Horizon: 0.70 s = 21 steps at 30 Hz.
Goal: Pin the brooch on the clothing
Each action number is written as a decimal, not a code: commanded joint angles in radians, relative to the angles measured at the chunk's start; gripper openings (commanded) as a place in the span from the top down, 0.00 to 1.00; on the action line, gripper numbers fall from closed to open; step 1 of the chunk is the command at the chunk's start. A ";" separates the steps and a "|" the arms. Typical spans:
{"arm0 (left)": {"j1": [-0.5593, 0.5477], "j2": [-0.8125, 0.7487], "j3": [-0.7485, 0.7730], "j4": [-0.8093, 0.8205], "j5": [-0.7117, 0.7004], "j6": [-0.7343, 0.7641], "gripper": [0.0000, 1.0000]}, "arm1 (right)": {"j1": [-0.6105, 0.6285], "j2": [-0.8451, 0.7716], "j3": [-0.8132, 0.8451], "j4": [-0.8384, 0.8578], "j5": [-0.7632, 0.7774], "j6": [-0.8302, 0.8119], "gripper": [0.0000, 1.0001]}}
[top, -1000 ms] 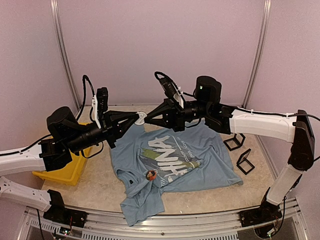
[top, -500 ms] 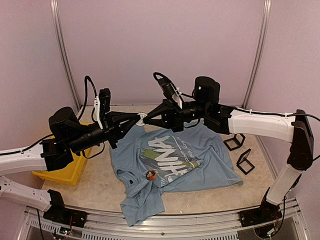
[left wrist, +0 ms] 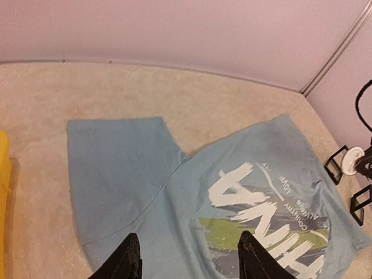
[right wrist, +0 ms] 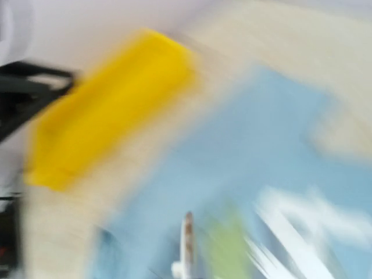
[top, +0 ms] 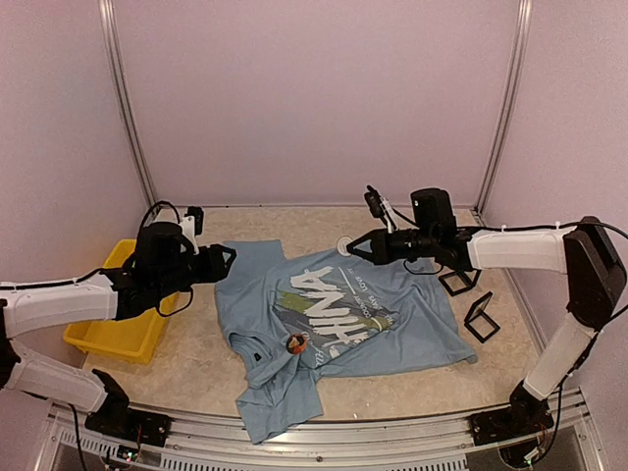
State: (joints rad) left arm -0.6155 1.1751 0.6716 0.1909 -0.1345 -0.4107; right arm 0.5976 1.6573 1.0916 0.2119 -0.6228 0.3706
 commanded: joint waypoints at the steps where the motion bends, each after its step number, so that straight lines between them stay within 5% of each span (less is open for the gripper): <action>1: 0.044 0.134 -0.102 -0.054 0.048 -0.145 0.48 | -0.034 0.041 -0.110 -0.085 0.181 0.078 1.00; 10: 0.068 0.705 0.147 -0.071 0.041 -0.099 0.57 | -0.166 0.201 -0.186 -0.034 0.257 0.151 1.00; 21: 0.184 0.946 0.555 -0.210 -0.246 0.085 0.51 | -0.280 0.347 -0.068 -0.086 0.344 0.073 1.00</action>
State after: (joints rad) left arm -0.4770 2.0346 1.1114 0.1562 -0.2424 -0.4389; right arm 0.3489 1.9285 0.9745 0.2012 -0.3721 0.4931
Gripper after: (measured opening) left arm 0.472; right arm 0.007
